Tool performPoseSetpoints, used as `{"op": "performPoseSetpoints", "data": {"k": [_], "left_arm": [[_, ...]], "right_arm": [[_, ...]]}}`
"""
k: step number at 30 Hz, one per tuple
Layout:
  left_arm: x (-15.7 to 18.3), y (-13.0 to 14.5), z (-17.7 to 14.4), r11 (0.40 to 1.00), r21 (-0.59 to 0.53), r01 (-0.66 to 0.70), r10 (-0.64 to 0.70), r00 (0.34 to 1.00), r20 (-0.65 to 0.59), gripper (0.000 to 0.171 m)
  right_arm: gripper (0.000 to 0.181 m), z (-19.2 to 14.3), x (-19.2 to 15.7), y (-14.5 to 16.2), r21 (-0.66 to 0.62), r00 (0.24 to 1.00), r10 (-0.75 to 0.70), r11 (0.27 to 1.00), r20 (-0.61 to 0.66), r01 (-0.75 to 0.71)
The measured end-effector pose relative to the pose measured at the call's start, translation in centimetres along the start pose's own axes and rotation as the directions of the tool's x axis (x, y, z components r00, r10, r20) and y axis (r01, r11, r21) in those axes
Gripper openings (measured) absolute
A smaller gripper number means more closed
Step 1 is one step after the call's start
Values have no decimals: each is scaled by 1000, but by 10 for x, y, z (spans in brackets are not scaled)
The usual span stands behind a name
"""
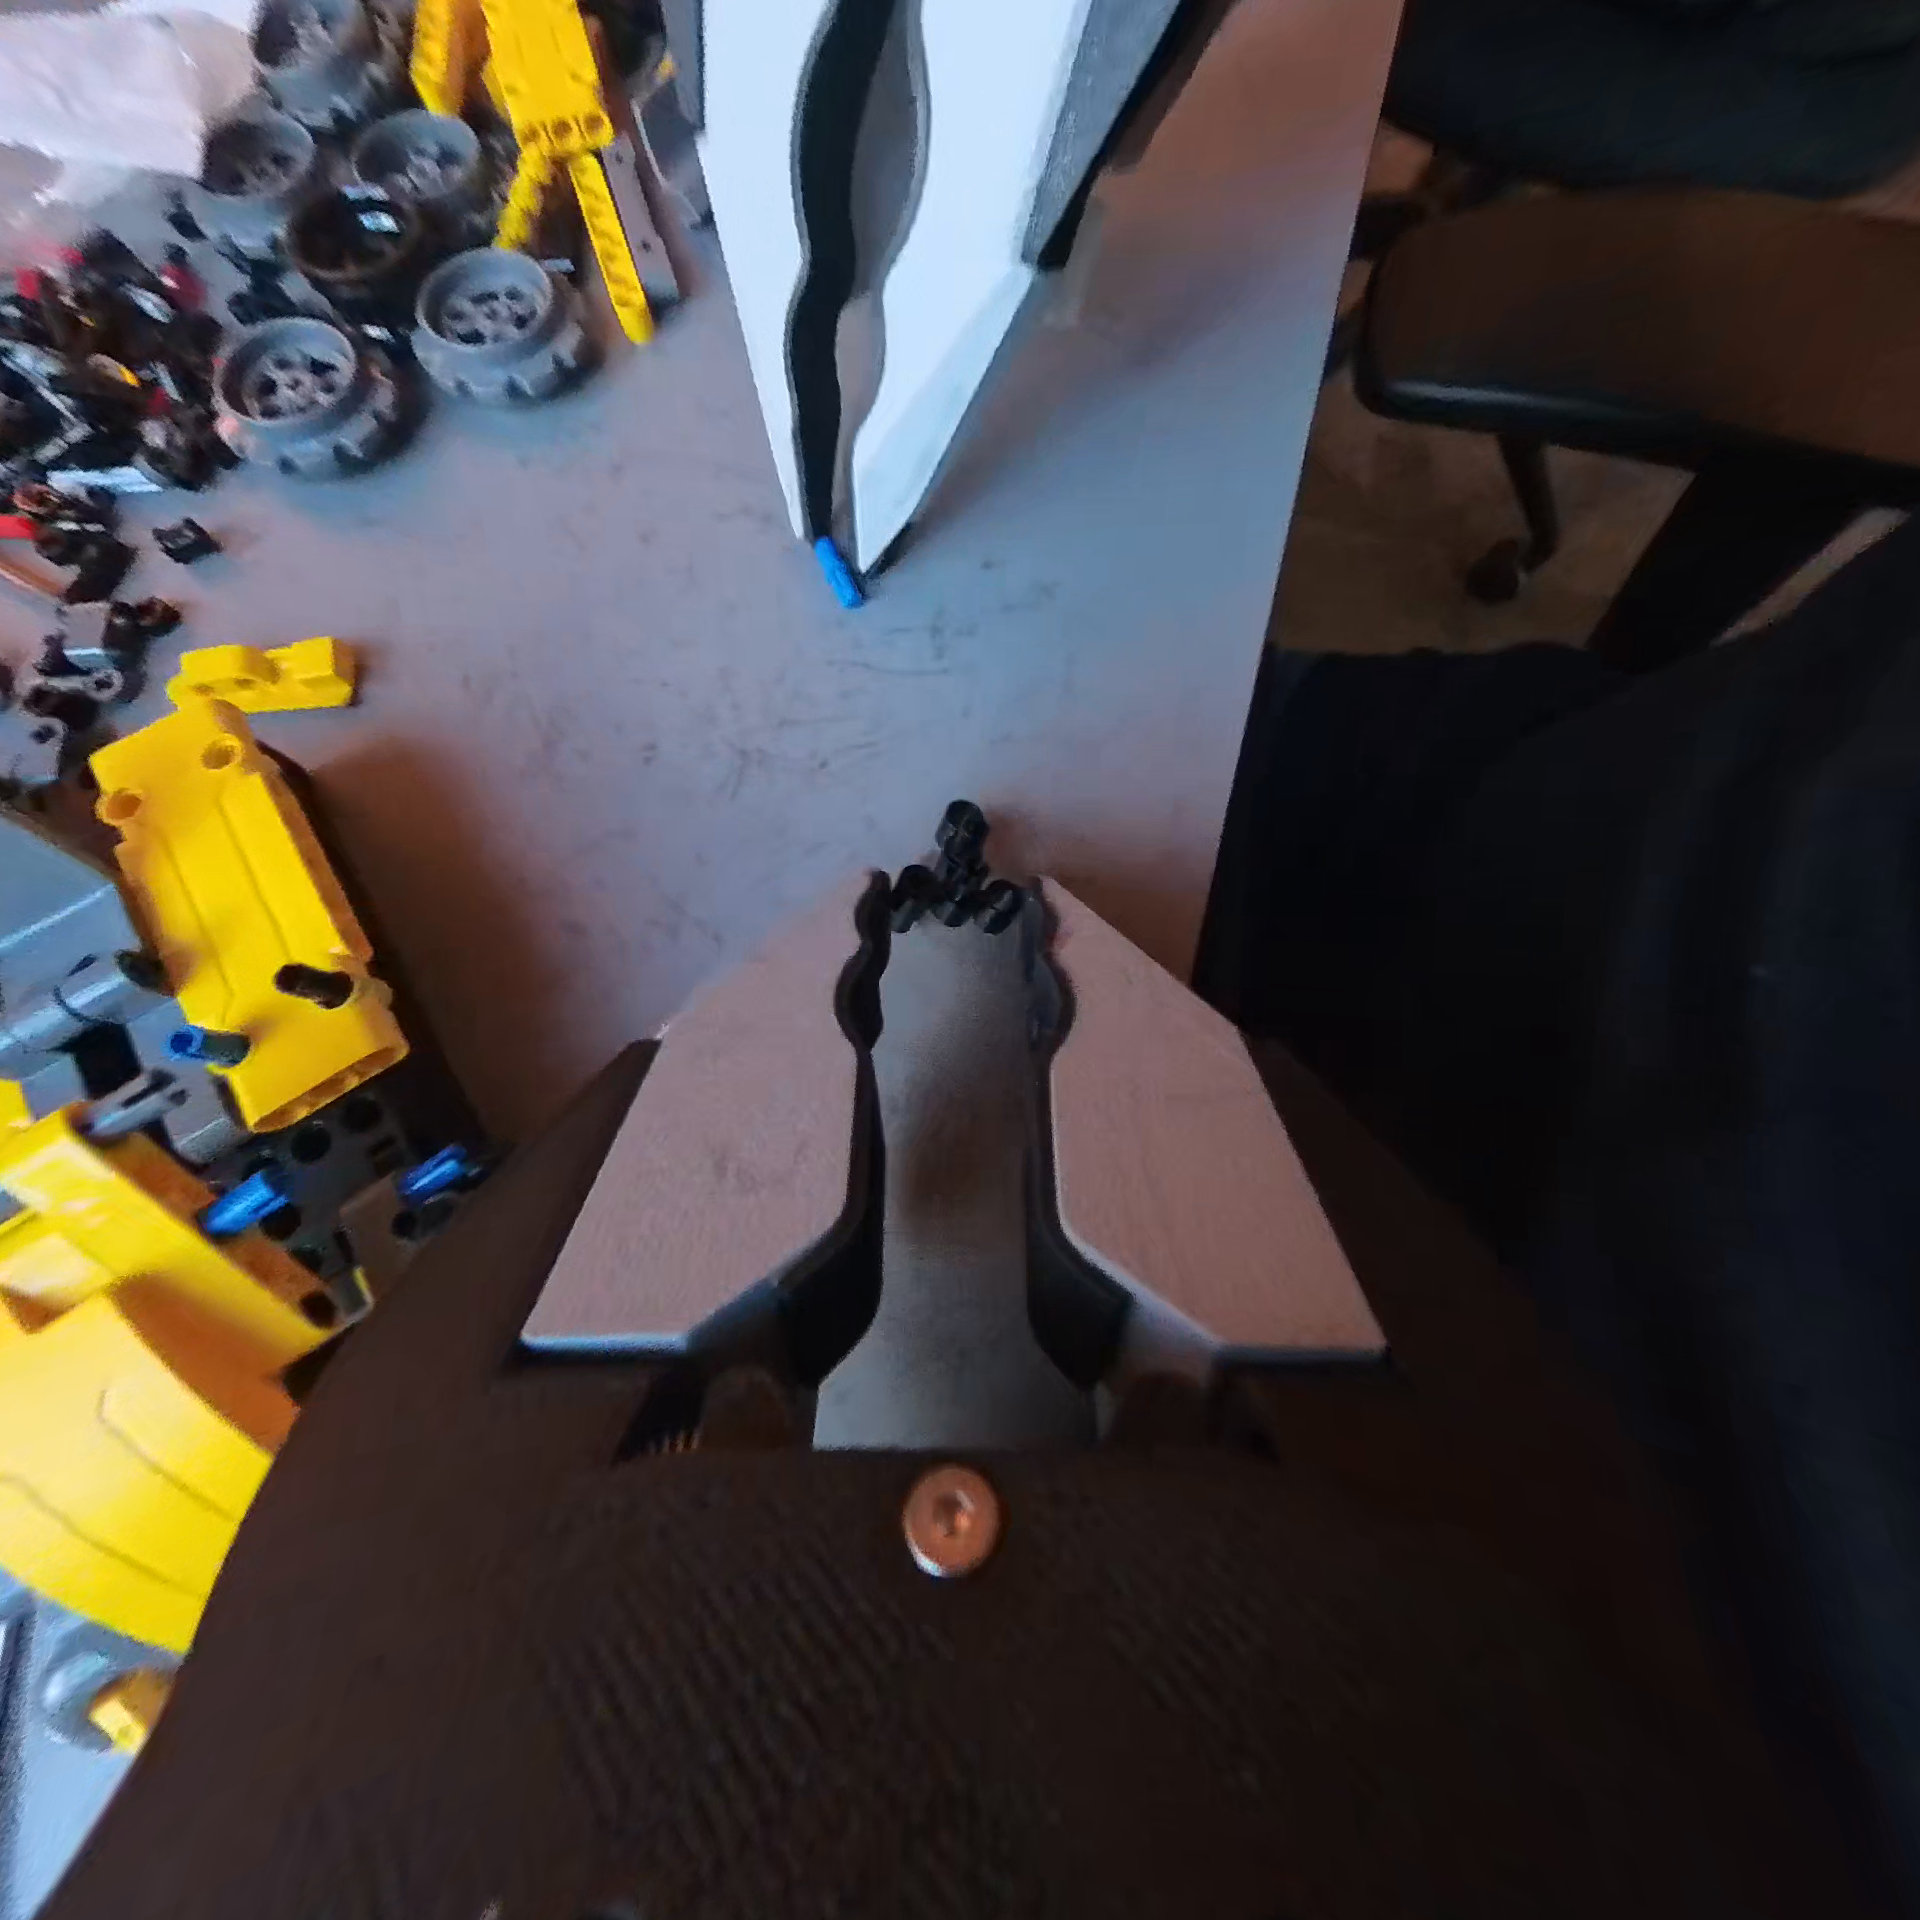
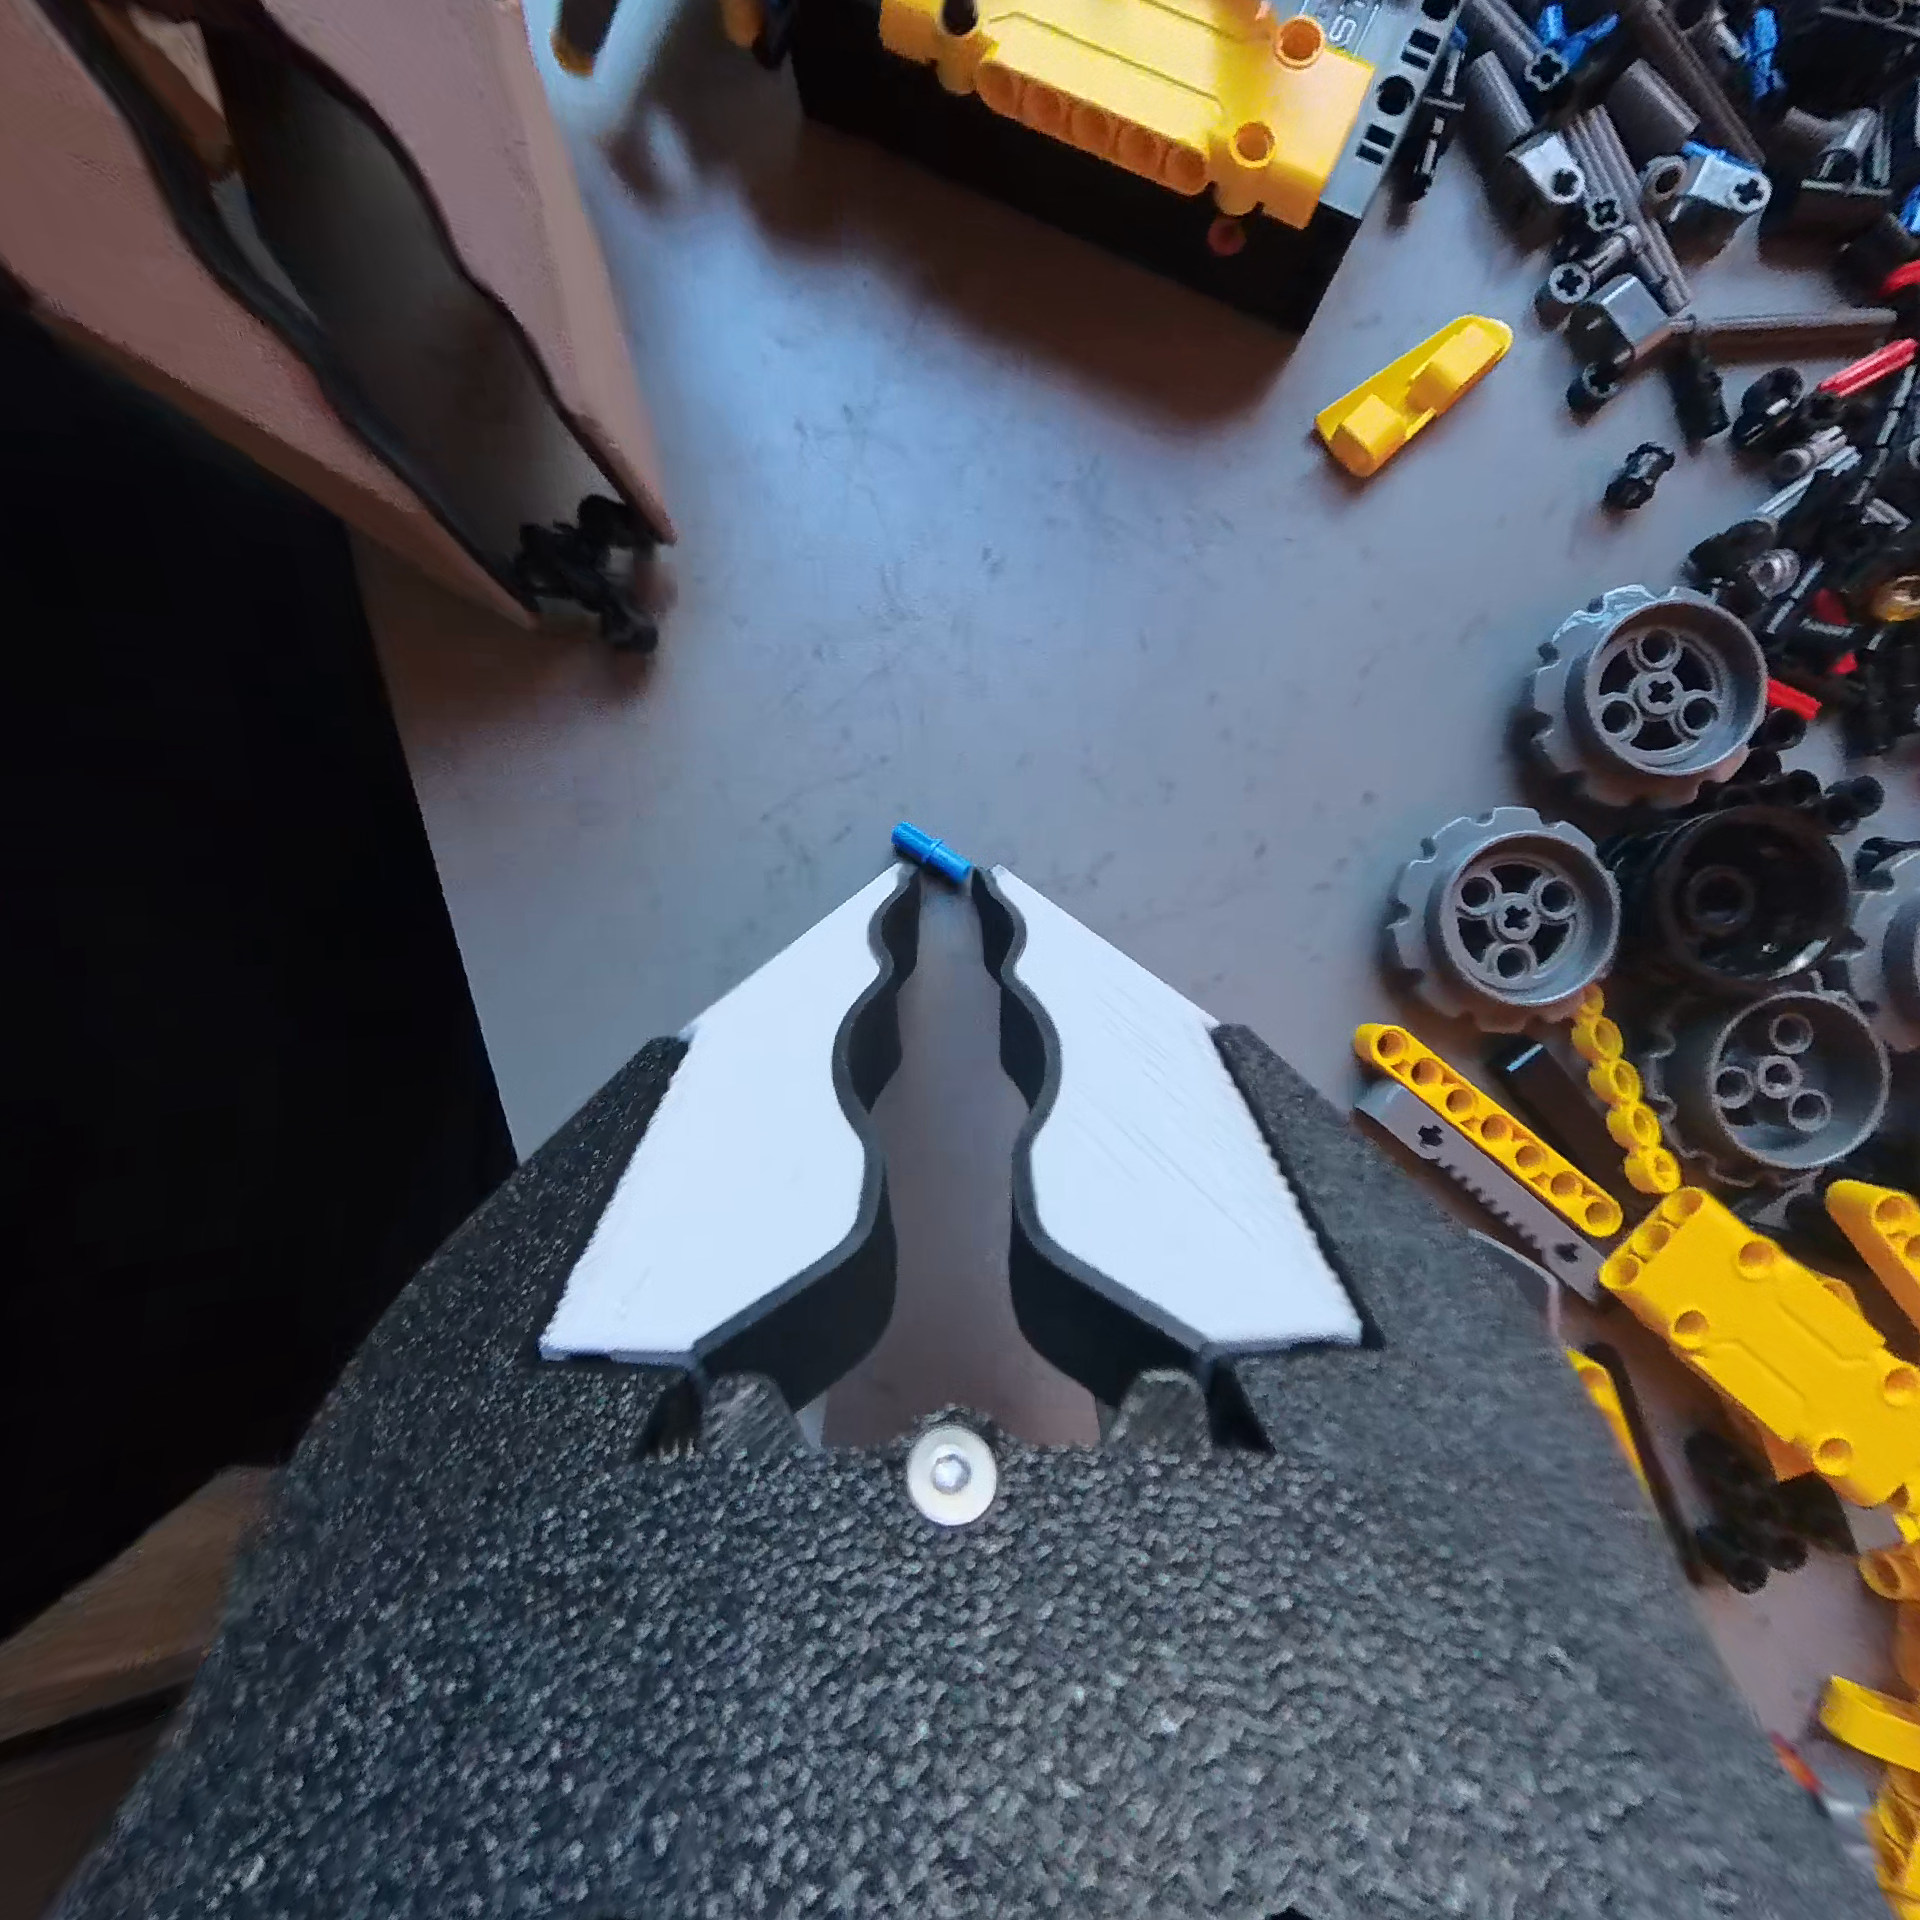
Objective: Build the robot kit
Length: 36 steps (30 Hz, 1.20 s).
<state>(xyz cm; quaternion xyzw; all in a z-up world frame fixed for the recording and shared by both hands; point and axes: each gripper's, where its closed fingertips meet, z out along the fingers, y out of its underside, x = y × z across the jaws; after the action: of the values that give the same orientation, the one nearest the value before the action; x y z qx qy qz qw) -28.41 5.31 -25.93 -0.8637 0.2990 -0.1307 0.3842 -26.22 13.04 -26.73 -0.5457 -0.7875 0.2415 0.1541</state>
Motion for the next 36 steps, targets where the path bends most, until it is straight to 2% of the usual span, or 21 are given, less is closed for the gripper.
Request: {"op": "performPoseSetpoints", "data": {"k": [10, 13, 15, 20, 24, 28, 36], "left_arm": [[0, 4, 4, 999, -32, -6, 5, 1000, -14, 23], [0, 4, 4, 999, -33, 0, 0, 1000, -17, 23], [-1, 4, 4, 999, -33, 7, -8, 1000, -13, 25], [-5, 4, 3, 999, -32, 25, -25, 1000, 8, 26], [-8, 2, 1, 999, -14, 33, -32, 999, 24, 26], [-9, -2, -2, 998, 21, 57, -57, 998, 22, 25], [-11, -8, -9, 994, 79, 72, -75, 997, 36, 24]], "right_arm": [[16, -5, -7, -3, 22, 984, -180, 984, 16, 179], [15, -2, -12, -2, 35, 982, -179, 984, 62, 177], [6, 0, -14, 0, 42, 980, -181, 983, 80, 179], [5, 0, -14, 0, 79, 986, -136, 989, 98, 128], [5, 1, -15, -5, 128, 991, -64, 990, 114, 49], [5, -3, -16, -17, 225, 985, 53, 970, 167, -91], [5, -20, -33, -51, 396, 877, 221, 826, 427, -401]]}}
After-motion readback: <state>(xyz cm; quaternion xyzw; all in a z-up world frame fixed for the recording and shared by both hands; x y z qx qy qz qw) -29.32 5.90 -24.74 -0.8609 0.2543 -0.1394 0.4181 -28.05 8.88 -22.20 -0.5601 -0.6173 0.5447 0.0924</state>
